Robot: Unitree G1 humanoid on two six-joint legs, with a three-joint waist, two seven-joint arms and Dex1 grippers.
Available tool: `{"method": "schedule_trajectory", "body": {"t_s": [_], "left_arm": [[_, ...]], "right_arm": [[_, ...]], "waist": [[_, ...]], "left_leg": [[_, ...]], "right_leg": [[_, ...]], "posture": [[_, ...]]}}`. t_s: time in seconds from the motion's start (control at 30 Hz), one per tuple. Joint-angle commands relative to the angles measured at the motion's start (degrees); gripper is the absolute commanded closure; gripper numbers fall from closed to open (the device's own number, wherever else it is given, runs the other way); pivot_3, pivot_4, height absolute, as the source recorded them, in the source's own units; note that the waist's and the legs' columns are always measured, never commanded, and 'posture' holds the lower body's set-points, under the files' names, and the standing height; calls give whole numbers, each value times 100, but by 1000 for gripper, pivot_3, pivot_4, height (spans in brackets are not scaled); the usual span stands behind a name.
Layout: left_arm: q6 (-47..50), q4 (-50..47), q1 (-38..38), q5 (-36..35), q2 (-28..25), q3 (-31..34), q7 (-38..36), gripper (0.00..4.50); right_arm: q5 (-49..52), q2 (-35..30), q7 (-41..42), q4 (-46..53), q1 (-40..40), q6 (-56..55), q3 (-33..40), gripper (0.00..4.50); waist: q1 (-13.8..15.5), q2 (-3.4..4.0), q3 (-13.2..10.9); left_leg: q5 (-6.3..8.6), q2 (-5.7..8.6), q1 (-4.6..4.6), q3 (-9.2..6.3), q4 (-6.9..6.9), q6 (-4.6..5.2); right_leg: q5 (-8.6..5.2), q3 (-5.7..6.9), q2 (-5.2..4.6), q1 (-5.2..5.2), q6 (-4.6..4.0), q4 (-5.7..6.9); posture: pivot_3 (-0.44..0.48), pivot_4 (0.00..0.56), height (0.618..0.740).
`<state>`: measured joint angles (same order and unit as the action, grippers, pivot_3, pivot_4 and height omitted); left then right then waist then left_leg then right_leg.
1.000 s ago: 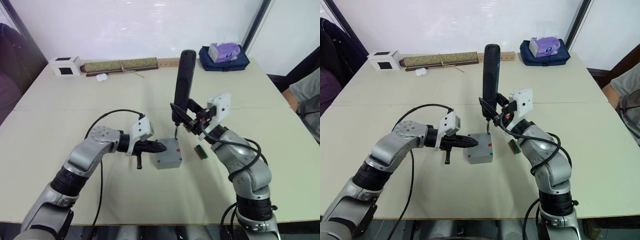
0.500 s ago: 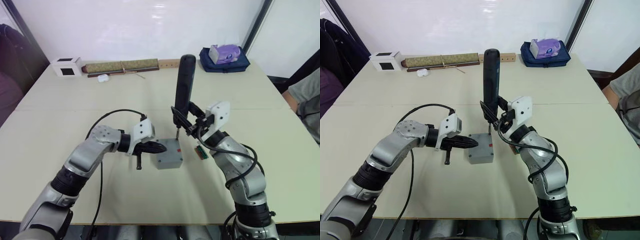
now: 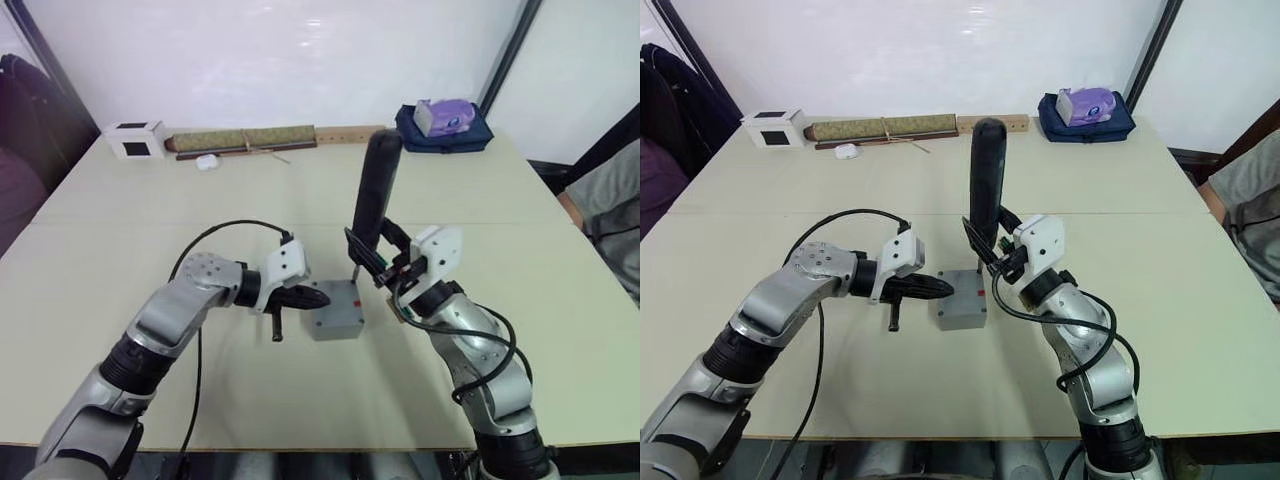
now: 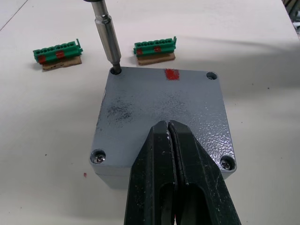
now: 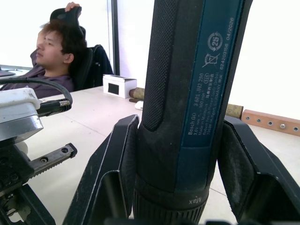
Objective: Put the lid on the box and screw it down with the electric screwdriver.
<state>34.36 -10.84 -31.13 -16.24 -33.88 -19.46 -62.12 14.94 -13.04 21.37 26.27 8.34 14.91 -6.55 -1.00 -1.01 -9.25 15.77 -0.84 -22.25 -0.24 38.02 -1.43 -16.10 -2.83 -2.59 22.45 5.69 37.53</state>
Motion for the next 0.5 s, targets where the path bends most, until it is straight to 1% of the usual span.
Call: {"method": "schedule_trajectory", "body": {"t_s": [0.03,0.5], "left_arm": [[-63,59,36,82,-58,-55,-53,4500],[-28,-12,123,110,-43,-82,-29,4500]], "right_arm": [[-58,-160,148,-497,-287,547,-247,2649],[0,-137,202,-552,-274,535,-203,2649]], "waist": [[1,-2,16],[4,-21,64]], "left_leg": [[0,0,0,0,0,0],[3,-3,2,-3,-2,5]], "right_leg": [[0,0,0,0,0,0],[-8,1,0,-6,-14,-9]], "posture": [[0,150,740],[0,150,740]]}}
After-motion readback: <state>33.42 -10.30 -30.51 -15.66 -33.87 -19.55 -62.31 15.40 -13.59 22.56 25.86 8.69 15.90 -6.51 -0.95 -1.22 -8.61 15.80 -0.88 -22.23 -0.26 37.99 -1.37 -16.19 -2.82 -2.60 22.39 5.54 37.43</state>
